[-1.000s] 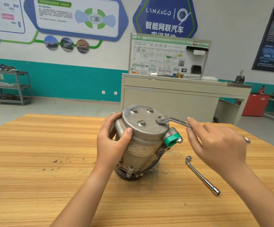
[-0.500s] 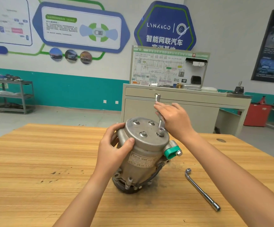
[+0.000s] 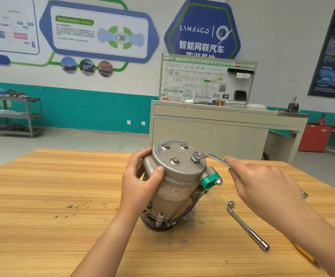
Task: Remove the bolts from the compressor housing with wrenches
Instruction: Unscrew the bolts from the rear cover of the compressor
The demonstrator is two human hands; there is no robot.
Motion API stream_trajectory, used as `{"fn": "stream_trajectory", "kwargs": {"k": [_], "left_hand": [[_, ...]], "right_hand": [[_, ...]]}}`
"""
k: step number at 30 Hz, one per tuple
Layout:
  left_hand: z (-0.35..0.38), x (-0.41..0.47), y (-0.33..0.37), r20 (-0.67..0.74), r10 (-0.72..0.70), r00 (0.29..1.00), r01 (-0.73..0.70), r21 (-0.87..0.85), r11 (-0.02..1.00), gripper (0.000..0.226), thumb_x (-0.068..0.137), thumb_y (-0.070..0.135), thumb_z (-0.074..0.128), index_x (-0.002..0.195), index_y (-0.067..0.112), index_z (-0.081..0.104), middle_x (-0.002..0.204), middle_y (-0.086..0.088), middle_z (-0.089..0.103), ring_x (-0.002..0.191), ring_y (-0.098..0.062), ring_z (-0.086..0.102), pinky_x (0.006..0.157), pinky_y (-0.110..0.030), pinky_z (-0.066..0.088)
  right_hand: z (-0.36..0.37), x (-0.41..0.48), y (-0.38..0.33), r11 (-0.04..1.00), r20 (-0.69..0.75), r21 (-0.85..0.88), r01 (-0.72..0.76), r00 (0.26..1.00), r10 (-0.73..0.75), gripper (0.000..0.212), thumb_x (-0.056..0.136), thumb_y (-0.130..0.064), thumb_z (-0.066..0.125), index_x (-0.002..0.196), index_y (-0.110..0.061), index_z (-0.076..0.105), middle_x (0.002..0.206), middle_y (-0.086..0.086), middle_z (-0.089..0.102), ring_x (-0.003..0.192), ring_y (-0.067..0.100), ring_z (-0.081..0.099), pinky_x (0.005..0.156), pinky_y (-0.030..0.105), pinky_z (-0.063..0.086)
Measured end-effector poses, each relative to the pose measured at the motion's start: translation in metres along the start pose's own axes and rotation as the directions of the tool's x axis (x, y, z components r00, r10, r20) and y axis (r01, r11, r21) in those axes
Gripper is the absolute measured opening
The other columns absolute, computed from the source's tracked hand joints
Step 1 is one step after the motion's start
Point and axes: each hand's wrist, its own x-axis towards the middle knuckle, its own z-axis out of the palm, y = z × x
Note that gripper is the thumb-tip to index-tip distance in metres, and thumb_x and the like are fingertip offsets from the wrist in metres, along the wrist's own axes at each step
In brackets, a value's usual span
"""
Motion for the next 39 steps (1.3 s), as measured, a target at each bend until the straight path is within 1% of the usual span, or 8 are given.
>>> {"fn": "stream_trajectory", "kwargs": {"k": [7,13,17,22,26,29,34,39], "left_hand": [[-0.002,-0.001,0.001,-0.013,0.003,1.0,-0.003,0.03,1.0,0.041,0.069,0.026,0.064,0.11,0.03,0.058,0.12,0.002,0.061,0.109,-0.009,0.06,0.091,-0.031,0.052],[0.0,-0.001,0.002,-0.009,-0.005,1.0,0.006,0.04,0.999,0.039,0.072,0.025,0.065,0.109,0.033,0.057,0.12,0.004,0.06,0.108,-0.007,0.059,0.091,-0.031,0.053],[0.003,0.0,0.003,-0.002,-0.009,1.0,0.009,0.045,0.999,0.037,0.075,0.021,0.069,0.107,0.035,0.057,0.12,0.001,0.061,0.109,-0.01,0.06,0.091,-0.035,0.053],[0.002,0.0,0.003,-0.005,-0.001,1.0,0.001,0.037,0.999,0.041,0.069,0.026,0.064,0.109,0.031,0.057,0.121,0.0,0.06,0.109,-0.011,0.06,0.089,-0.028,0.053],[0.001,-0.001,0.002,-0.014,0.003,1.0,-0.002,0.031,1.0,0.04,0.069,0.026,0.062,0.108,0.032,0.057,0.121,0.001,0.06,0.109,-0.009,0.06,0.092,-0.034,0.052],[0.001,-0.002,0.003,-0.01,-0.004,1.0,0.005,0.031,1.0,0.04,0.07,0.026,0.062,0.109,0.03,0.057,0.121,-0.001,0.06,0.11,-0.012,0.06,0.094,-0.038,0.051],[0.006,-0.002,0.003,-0.026,-0.007,1.0,0.007,0.029,1.0,0.035,0.078,0.018,0.067,0.11,0.028,0.057,0.123,-0.002,0.059,0.111,-0.012,0.059,0.093,-0.038,0.052],[0.008,0.0,0.002,-0.014,-0.001,1.0,0.002,0.054,0.999,0.036,0.083,0.011,0.067,0.109,0.034,0.057,0.125,0.0,0.058,0.113,-0.012,0.057,0.092,-0.029,0.052]], "right_hand": [[0.003,0.006,-0.003,0.995,0.036,-0.083,-0.054,0.998,0.058,0.046,0.098,-0.024,0.032,0.141,-0.031,0.019,0.07,-0.006,0.041,0.078,0.019,0.058,0.047,0.026,0.029],[-0.006,0.014,-0.016,0.987,0.047,-0.158,-0.015,0.999,0.022,0.052,0.092,-0.009,0.036,0.139,-0.021,0.018,0.059,-0.005,0.027,0.049,0.015,0.029,0.039,0.026,0.016],[-0.004,0.007,-0.031,0.992,0.064,-0.116,0.06,0.997,-0.052,0.055,0.09,-0.01,0.035,0.14,-0.024,0.015,0.06,-0.004,0.025,0.06,0.022,0.036,0.04,0.027,0.014],[-0.001,0.006,-0.009,0.998,-0.008,-0.059,-0.027,1.0,0.027,0.049,0.097,-0.025,0.034,0.14,-0.036,0.015,0.071,-0.009,0.047,0.072,0.02,0.054,0.046,0.028,0.028],[-0.002,0.005,-0.003,0.996,-0.024,-0.039,-0.082,0.996,0.081,0.046,0.098,-0.027,0.03,0.14,-0.037,0.015,0.081,-0.005,0.054,0.078,0.019,0.057,0.047,0.027,0.03],[-0.005,0.008,-0.008,0.997,0.042,-0.062,-0.055,0.997,0.058,0.045,0.097,-0.02,0.032,0.139,-0.031,0.02,0.07,-0.005,0.044,0.077,0.02,0.057,0.045,0.027,0.027],[-0.019,0.005,-0.028,0.98,0.162,-0.198,0.026,0.987,0.007,0.061,0.088,-0.004,0.036,0.143,-0.01,0.01,0.061,-0.001,0.026,0.049,0.015,0.03,0.039,0.025,0.016],[-0.019,0.003,-0.036,0.975,0.167,-0.21,0.078,0.985,-0.042,0.06,0.089,-0.001,0.033,0.143,-0.003,0.007,0.095,0.007,0.055,0.081,0.023,0.059,0.04,0.027,0.018]]}}
